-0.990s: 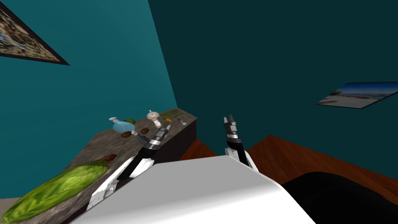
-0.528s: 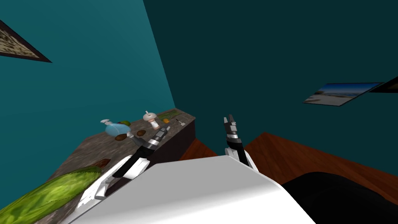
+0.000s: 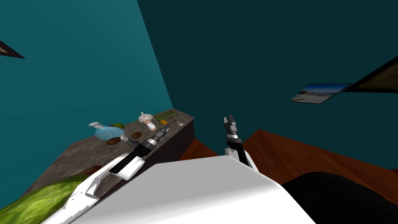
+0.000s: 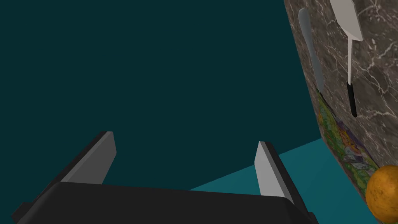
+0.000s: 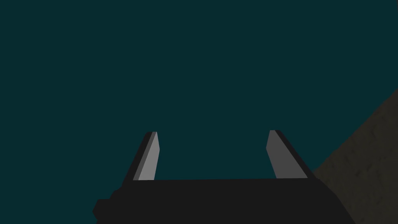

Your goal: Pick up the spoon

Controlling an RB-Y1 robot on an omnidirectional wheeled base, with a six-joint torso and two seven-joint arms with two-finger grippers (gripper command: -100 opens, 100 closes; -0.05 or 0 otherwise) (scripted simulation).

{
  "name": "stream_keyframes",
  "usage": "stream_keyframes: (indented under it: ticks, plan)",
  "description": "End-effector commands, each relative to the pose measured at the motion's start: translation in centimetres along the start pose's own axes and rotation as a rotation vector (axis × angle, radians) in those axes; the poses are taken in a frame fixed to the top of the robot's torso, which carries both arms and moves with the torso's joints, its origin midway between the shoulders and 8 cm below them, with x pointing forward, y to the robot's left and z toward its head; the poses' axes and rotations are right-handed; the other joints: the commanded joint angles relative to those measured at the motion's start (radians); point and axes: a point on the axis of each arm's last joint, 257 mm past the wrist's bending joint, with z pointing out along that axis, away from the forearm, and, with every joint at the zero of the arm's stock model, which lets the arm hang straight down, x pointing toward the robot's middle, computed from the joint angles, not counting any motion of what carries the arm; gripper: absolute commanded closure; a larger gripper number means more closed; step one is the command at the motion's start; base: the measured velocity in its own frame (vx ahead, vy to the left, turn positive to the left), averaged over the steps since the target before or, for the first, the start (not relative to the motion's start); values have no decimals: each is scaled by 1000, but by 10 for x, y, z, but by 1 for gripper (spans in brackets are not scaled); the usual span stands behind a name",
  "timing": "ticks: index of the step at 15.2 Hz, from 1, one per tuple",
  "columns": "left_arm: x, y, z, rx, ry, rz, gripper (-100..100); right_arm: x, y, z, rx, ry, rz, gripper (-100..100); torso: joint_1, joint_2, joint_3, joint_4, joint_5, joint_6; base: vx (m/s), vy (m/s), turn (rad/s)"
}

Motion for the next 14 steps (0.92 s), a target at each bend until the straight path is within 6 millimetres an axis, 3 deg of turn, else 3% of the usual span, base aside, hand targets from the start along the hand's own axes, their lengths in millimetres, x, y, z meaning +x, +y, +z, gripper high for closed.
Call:
stream_keyframes:
  ticks: [1,3,4,6,7,9,10,12,13,14]
  plan:
    - [-2,17,-2,-55,27,8,-100,0,0,0,0,0,0,0,0,0,0,0,0,0,-4,-4,-123]
    - [-4,17,-3,-59,46,35,-100,0,0,0,0,0,0,0,0,0,0,0,0,0,-4,-1,-75]
    - [-6,33,-5,-109,63,35,-100,0,0,0,0,0,0,0,0,0,0,0,0,0,-3,-5,-96]
    - [-7,33,-6,-113,79,59,-100,0,0,0,0,0,0,0,0,0,0,0,0,0,-2,-4,-84]
    - [-9,50,-10,-165,95,60,-100,0,0,0,0,0,0,0,0,0,0,0,0,0,-1,-8,-91]
    - [-11,50,-10,-169,109,81,-100,0,0,0,0,0,0,0,-1,0,0,0,0,0,-2,-7,-84]
    - [-14,67,-16,-225,124,85,-100,0,0,0,0,0,0,0,-1,0,0,0,0,0,0,-10,-108]
    - [-16,67,-16,-229,136,103,-100,0,0,0,0,0,0,0,-1,-1,0,0,0,0,1,-9,-73]
    - [-20,84,-23,-287,150,106,-100,0,0,0,0,0,0,0,-1,0,0,0,0,0,3,-12,-106]
    - [-22,84,-23,-289,157,119,-100,0,0,0,0,0,0,0,-1,-1,0,0,0,0,3,-13,-109]
